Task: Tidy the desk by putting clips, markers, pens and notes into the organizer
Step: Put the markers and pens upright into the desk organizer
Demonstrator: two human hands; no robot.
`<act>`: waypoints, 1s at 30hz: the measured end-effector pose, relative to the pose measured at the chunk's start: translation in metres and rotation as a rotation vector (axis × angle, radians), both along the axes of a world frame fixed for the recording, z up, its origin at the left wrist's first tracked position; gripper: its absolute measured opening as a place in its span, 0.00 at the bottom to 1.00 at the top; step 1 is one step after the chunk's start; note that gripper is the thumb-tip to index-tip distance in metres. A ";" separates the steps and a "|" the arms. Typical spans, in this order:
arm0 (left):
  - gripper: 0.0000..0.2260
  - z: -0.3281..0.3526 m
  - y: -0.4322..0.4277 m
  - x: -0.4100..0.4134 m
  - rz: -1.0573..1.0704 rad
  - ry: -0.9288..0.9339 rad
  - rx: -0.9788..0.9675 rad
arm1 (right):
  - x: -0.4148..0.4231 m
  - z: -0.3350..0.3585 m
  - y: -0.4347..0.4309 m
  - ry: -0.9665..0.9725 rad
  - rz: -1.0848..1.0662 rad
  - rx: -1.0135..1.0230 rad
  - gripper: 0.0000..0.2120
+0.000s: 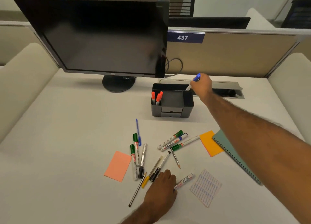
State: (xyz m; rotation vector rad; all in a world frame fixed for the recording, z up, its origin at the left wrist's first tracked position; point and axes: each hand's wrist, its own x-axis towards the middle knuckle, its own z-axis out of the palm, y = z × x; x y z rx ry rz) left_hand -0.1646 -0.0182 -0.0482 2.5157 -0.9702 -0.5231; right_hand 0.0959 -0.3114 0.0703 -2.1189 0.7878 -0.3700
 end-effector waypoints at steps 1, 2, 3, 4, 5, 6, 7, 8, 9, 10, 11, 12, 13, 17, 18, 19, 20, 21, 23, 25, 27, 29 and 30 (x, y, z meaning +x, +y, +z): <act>0.07 0.000 0.001 0.000 0.001 -0.007 -0.005 | 0.000 -0.003 0.000 0.009 -0.017 0.014 0.09; 0.06 -0.001 0.001 0.000 0.004 -0.014 -0.010 | 0.000 -0.005 0.000 0.016 -0.031 0.031 0.08; 0.06 -0.001 0.001 0.000 0.006 -0.021 -0.013 | -0.001 -0.007 -0.001 0.014 -0.041 0.062 0.08; 0.06 -0.001 0.002 0.000 0.008 -0.027 -0.015 | -0.002 -0.009 -0.001 0.002 -0.046 0.109 0.07; 0.06 -0.001 0.002 0.000 0.008 -0.031 -0.016 | -0.005 -0.011 -0.002 -0.016 -0.048 0.163 0.07; 0.07 -0.001 0.002 0.001 0.006 -0.034 -0.016 | -0.008 -0.012 -0.002 -0.037 -0.053 0.208 0.07; 0.08 -0.001 0.002 0.001 -0.001 -0.039 -0.016 | -0.013 -0.013 -0.003 -0.057 -0.060 0.231 0.07; 0.08 -0.001 0.002 0.001 -0.009 -0.044 -0.018 | -0.018 -0.013 -0.003 -0.071 -0.065 0.224 0.07; 0.08 0.000 0.002 0.000 -0.016 -0.048 -0.023 | -0.024 -0.013 -0.005 -0.081 -0.066 0.179 0.08; 0.08 0.001 0.002 0.000 -0.020 -0.050 -0.035 | -0.031 -0.012 -0.006 -0.090 -0.064 0.111 0.08; 0.08 0.001 0.002 0.000 -0.019 -0.044 -0.052 | -0.039 -0.010 -0.007 -0.106 -0.062 0.049 0.08; 0.07 0.002 0.002 -0.001 -0.005 -0.028 -0.073 | -0.050 -0.009 -0.007 -0.123 -0.057 0.015 0.08; 0.06 0.002 0.003 0.000 0.024 0.003 -0.095 | -0.062 -0.007 -0.005 -0.132 -0.043 0.008 0.08; 0.04 0.014 0.006 0.013 0.194 0.169 -0.195 | -0.131 -0.005 0.029 0.037 0.295 0.107 0.06; 0.04 0.020 0.007 0.019 0.240 0.207 -0.242 | -0.152 -0.004 0.040 0.133 0.435 0.142 0.07; 0.04 0.026 0.007 0.026 0.287 0.241 -0.298 | -0.171 -0.005 0.051 0.226 0.565 0.151 0.07; 0.05 0.033 0.007 0.033 0.331 0.264 -0.356 | -0.188 -0.007 0.062 0.298 0.676 0.131 0.08; 0.06 0.040 0.006 0.040 0.369 0.272 -0.413 | -0.202 -0.009 0.072 0.348 0.764 0.098 0.10; 0.07 0.055 0.002 0.053 0.423 0.275 -0.514 | -0.219 -0.016 0.091 0.408 0.859 0.022 0.14; 0.07 0.071 -0.003 0.065 0.445 0.298 -0.590 | -0.225 -0.021 0.106 0.403 0.833 -0.053 0.15; 0.07 0.083 -0.009 0.074 0.438 0.332 -0.652 | -0.221 -0.021 0.112 0.314 0.777 -0.108 0.10; 0.08 0.090 -0.014 0.080 0.443 0.339 -0.716 | -0.211 -0.017 0.112 0.246 0.722 -0.116 0.06; 0.08 0.091 -0.016 0.083 0.464 0.327 -0.732 | -0.203 -0.014 0.109 0.221 0.689 -0.097 0.06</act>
